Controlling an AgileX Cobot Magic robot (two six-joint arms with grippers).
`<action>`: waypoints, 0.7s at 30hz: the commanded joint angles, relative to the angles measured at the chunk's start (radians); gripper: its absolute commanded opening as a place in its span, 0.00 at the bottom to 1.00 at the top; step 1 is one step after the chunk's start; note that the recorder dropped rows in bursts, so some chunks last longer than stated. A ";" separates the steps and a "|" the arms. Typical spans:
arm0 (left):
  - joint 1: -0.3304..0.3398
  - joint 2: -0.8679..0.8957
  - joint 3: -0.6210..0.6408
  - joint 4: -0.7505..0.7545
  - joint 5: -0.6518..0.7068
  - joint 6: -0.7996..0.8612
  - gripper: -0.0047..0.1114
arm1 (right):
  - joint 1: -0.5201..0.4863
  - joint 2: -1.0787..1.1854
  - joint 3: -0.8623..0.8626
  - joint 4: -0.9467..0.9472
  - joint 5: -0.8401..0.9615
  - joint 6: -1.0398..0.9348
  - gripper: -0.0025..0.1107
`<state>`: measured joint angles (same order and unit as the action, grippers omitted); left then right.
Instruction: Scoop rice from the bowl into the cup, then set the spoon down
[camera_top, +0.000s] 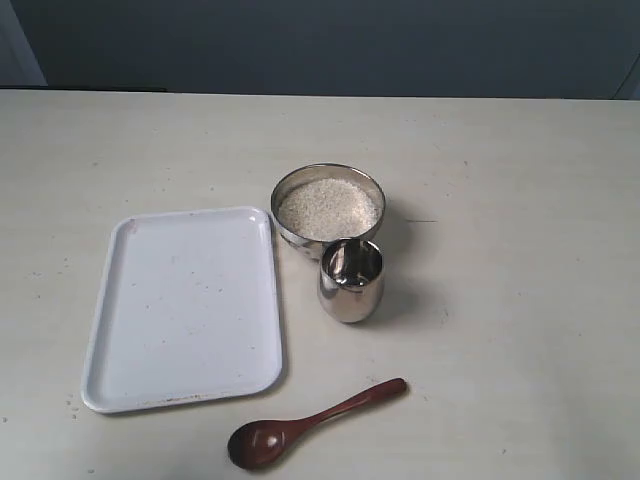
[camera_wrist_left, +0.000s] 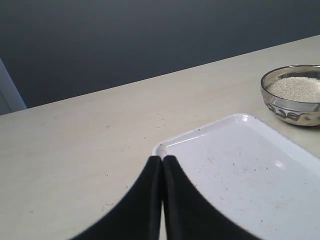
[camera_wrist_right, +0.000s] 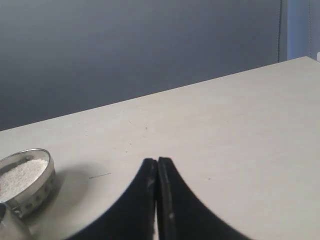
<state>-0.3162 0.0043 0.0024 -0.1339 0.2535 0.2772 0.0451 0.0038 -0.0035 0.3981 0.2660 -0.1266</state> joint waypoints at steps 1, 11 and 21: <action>-0.005 -0.004 -0.002 -0.006 -0.015 -0.005 0.04 | 0.004 -0.004 0.003 0.000 -0.007 -0.003 0.02; -0.005 -0.004 -0.002 -0.006 -0.015 -0.005 0.04 | 0.004 -0.004 0.003 -0.005 -0.007 -0.003 0.02; -0.005 -0.004 -0.002 -0.006 -0.015 -0.005 0.04 | 0.004 -0.004 0.003 0.424 -0.238 0.082 0.02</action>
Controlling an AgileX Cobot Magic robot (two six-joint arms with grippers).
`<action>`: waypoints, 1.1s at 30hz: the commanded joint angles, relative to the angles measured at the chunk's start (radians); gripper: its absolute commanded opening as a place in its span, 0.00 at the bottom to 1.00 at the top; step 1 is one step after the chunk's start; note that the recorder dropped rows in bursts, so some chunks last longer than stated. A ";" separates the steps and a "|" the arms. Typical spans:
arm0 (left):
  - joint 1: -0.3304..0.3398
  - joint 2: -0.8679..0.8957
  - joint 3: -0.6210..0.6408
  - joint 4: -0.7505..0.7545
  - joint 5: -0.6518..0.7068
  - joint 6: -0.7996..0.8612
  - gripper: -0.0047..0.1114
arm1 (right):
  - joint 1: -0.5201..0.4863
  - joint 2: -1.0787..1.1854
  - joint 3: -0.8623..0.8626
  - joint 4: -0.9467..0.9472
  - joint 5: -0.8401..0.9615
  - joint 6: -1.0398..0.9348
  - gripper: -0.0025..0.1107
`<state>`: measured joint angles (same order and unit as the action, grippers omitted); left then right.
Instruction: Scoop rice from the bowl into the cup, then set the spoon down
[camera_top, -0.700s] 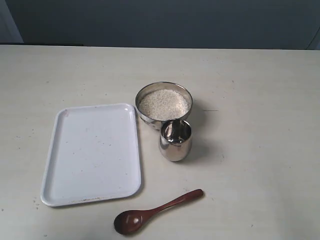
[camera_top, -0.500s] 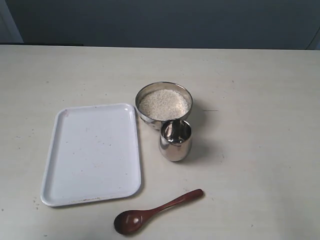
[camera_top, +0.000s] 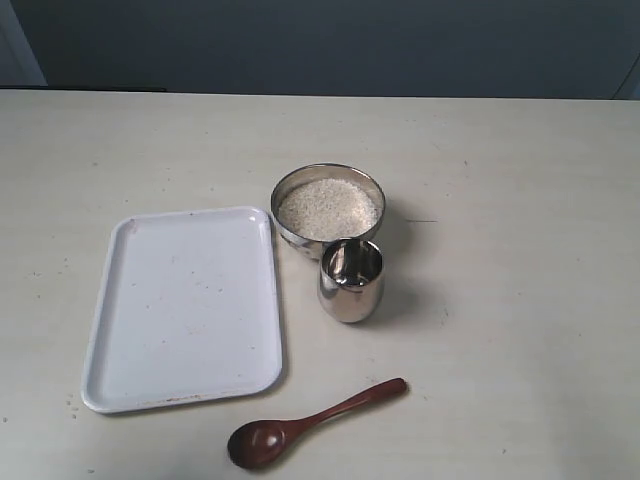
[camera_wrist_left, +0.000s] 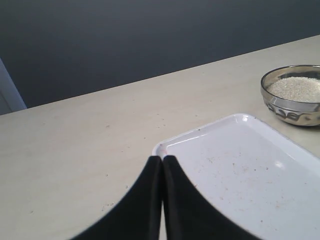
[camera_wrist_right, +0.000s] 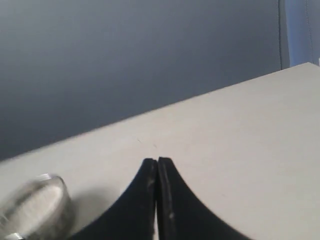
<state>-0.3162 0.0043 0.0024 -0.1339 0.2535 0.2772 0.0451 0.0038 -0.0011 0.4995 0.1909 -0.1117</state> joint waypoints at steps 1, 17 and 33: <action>-0.005 -0.004 -0.002 -0.006 -0.015 -0.005 0.04 | 0.004 -0.004 0.001 0.426 -0.203 0.069 0.02; -0.005 -0.004 -0.002 -0.006 -0.015 -0.005 0.04 | 0.004 -0.004 -0.272 0.152 -0.309 0.145 0.02; -0.005 -0.004 -0.002 -0.006 -0.015 -0.005 0.04 | 0.035 0.599 -1.184 -0.439 0.726 -0.481 0.02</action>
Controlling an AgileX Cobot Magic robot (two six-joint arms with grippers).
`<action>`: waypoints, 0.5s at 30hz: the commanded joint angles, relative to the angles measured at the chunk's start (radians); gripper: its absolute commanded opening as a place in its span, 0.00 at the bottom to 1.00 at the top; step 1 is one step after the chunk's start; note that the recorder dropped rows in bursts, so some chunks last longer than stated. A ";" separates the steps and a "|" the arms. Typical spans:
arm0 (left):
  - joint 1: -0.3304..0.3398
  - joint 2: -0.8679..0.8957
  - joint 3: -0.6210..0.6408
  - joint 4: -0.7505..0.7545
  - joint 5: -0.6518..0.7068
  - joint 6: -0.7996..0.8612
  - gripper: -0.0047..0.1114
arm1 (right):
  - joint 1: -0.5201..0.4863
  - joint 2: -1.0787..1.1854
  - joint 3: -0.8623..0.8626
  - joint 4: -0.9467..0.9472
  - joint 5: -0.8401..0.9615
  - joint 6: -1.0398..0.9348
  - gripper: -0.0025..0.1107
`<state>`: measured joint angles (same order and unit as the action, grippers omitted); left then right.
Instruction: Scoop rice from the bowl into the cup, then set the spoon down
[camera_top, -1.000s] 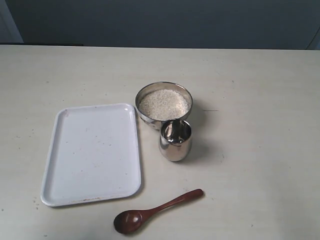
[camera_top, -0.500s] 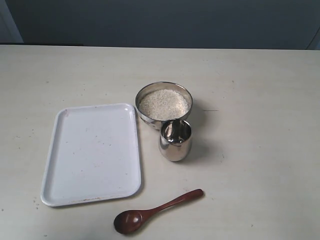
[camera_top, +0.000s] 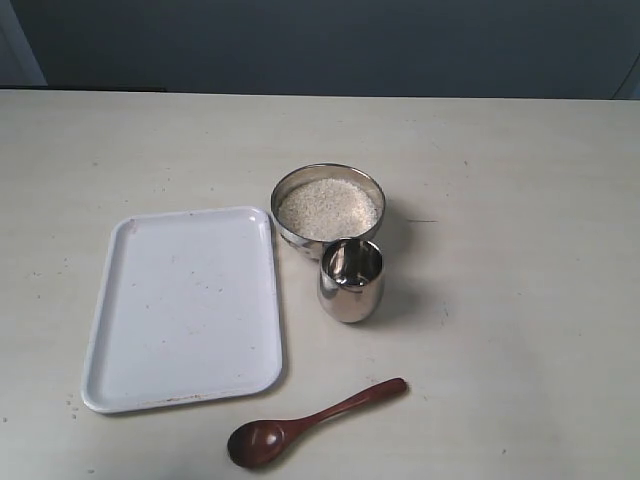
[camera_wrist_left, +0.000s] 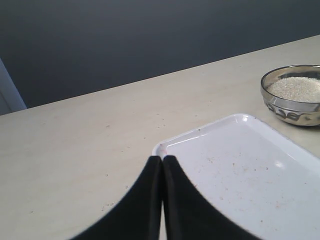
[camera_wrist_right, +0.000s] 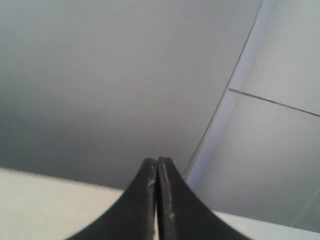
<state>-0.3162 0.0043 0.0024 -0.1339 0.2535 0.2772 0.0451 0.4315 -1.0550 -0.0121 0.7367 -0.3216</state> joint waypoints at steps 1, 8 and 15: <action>-0.005 -0.004 -0.002 -0.006 -0.015 -0.005 0.04 | 0.062 0.221 -0.162 0.095 0.204 -0.288 0.02; -0.005 -0.004 -0.002 -0.006 -0.015 -0.005 0.04 | 0.345 0.545 -0.256 0.110 0.401 -0.289 0.02; -0.005 -0.004 -0.002 -0.006 -0.015 -0.005 0.04 | 0.700 0.817 -0.256 -0.120 0.469 -0.282 0.02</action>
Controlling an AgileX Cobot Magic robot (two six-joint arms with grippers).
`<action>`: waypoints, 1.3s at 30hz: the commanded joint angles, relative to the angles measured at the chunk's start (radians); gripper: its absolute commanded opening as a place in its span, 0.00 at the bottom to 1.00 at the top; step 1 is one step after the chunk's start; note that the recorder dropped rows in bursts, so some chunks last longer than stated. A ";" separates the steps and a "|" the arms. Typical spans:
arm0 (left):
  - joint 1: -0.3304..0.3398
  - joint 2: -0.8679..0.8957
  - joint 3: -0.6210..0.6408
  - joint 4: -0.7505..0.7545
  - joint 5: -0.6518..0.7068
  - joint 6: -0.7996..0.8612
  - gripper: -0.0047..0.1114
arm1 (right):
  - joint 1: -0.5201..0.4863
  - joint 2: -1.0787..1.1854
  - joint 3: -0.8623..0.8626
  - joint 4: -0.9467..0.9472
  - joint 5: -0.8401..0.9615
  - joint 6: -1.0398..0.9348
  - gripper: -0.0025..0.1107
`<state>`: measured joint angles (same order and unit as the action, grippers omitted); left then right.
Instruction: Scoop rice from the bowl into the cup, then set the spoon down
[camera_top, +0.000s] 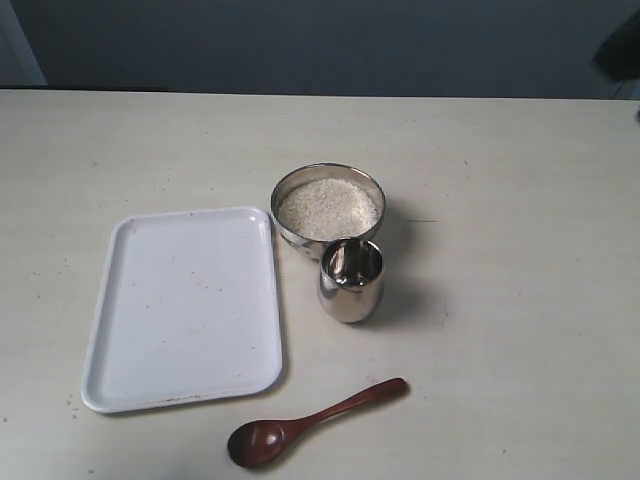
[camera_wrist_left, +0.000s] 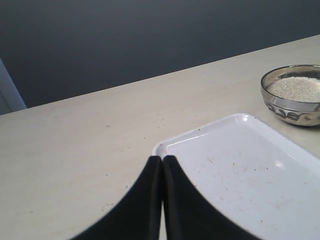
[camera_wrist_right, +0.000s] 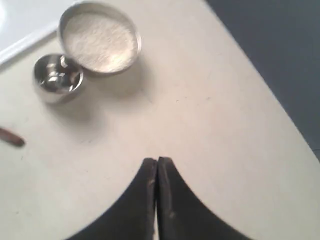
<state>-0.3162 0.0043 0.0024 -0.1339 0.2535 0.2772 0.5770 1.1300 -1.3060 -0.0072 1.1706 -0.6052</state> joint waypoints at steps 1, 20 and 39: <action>-0.005 -0.004 -0.002 -0.006 -0.015 -0.005 0.04 | 0.223 0.151 -0.005 -0.144 0.044 0.006 0.02; -0.005 -0.004 -0.002 -0.006 -0.015 -0.005 0.04 | 0.483 0.422 0.201 -0.121 -0.013 0.015 0.02; -0.005 -0.004 -0.002 -0.006 -0.015 -0.005 0.04 | 0.483 0.464 0.333 0.141 -0.310 -0.061 0.40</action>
<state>-0.3162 0.0043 0.0024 -0.1339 0.2535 0.2772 1.0586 1.5781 -0.9775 0.1267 0.8682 -0.6295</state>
